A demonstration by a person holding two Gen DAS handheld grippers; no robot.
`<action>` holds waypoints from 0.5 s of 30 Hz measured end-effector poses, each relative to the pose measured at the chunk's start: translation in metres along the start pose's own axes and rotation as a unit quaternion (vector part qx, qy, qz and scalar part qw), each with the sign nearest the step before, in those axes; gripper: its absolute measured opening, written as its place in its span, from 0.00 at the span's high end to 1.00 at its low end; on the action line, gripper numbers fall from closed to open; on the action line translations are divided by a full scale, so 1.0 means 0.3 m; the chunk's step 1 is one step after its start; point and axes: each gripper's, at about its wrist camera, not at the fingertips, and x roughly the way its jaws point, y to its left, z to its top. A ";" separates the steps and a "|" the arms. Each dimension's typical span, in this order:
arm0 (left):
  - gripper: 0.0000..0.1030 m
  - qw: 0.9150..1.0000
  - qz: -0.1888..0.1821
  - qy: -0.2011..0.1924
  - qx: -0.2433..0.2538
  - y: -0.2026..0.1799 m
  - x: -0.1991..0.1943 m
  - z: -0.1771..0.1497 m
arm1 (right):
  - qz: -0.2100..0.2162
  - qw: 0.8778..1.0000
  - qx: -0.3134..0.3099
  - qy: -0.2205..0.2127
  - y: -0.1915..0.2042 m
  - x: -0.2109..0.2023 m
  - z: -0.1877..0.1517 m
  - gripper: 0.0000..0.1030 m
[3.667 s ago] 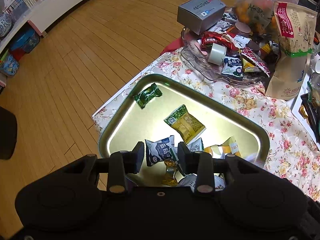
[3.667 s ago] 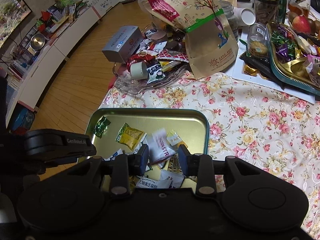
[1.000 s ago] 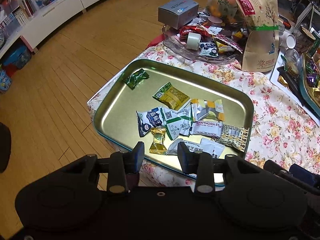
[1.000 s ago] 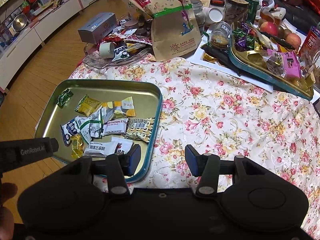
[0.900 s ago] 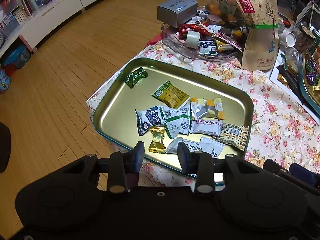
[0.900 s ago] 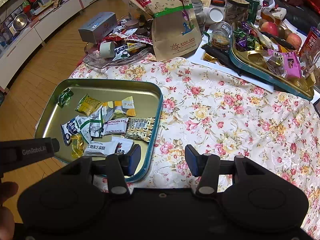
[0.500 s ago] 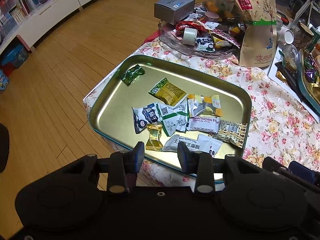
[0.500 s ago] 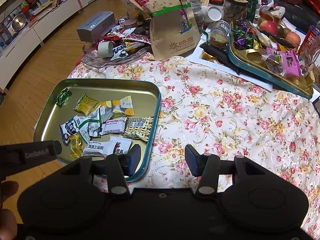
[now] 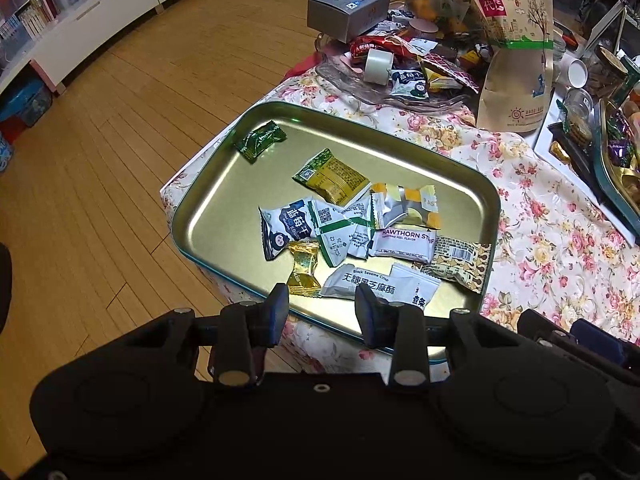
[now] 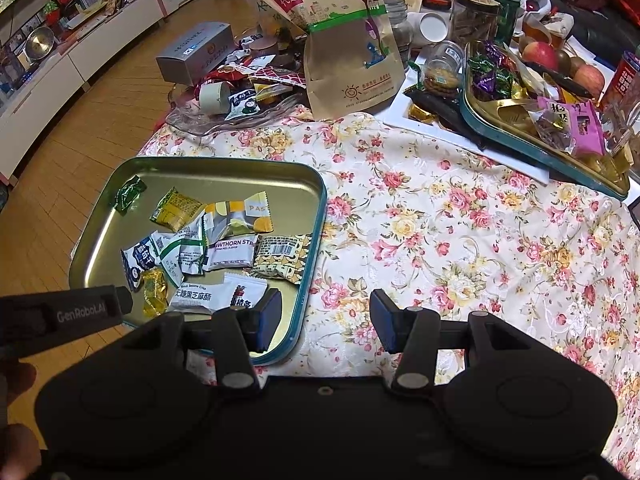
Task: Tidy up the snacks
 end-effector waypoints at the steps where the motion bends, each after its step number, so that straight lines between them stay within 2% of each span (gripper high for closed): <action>1: 0.56 1.000 0.000 0.000 0.000 0.000 0.000 -0.001 | 0.000 1.000 0.000 0.000 0.001 0.000 0.000 0.50; 15: 0.56 1.000 0.000 0.001 0.006 -0.009 0.002 -0.006 | -0.001 1.000 -0.005 0.004 0.010 0.009 0.000 0.50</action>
